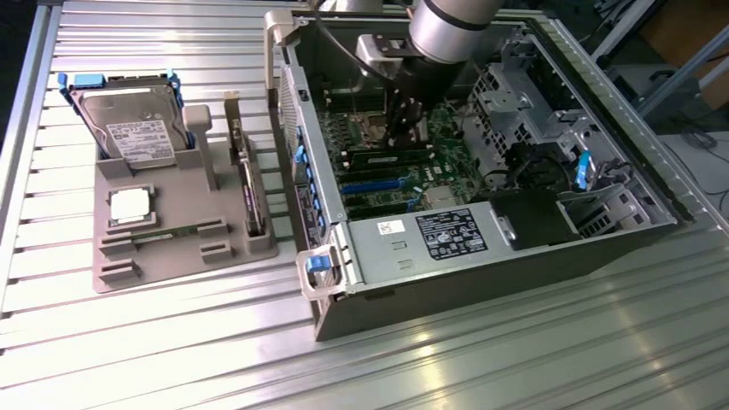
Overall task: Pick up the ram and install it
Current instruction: 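Press down the ram until it locks into place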
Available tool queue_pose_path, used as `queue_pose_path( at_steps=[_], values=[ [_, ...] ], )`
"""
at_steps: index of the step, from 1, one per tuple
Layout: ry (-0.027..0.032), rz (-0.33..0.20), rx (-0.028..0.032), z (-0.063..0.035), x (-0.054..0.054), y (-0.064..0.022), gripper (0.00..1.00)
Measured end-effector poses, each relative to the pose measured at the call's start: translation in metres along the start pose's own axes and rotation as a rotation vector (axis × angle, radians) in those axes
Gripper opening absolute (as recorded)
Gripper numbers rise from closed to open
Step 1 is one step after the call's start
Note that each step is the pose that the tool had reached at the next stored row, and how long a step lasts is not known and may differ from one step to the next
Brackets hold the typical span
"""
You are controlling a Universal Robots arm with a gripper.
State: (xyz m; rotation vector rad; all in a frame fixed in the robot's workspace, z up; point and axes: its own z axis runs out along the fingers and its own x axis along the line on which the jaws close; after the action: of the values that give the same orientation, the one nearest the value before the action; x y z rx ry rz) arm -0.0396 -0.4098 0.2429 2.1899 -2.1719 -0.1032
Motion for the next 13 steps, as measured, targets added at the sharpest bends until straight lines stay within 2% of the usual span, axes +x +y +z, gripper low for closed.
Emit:
queue_pose_path(
  at_steps=[3,4,9,11,12,13],
  values=[
    [-0.0002,0.000,0.0027,0.0027,0.000,0.0262,0.10],
    [-0.0001,0.000,0.0030,0.0043,0.000,0.0315,0.10],
    [0.0002,0.000,0.0028,0.0110,0.000,0.0335,0.10],
    [0.0014,0.000,0.0022,0.0183,0.000,0.0329,0.10],
    [0.0000,0.000,0.0034,0.0190,0.000,0.0328,0.10],
    [-0.0016,0.000,0.0059,0.0150,-0.001,0.0328,0.10]
  ],
)
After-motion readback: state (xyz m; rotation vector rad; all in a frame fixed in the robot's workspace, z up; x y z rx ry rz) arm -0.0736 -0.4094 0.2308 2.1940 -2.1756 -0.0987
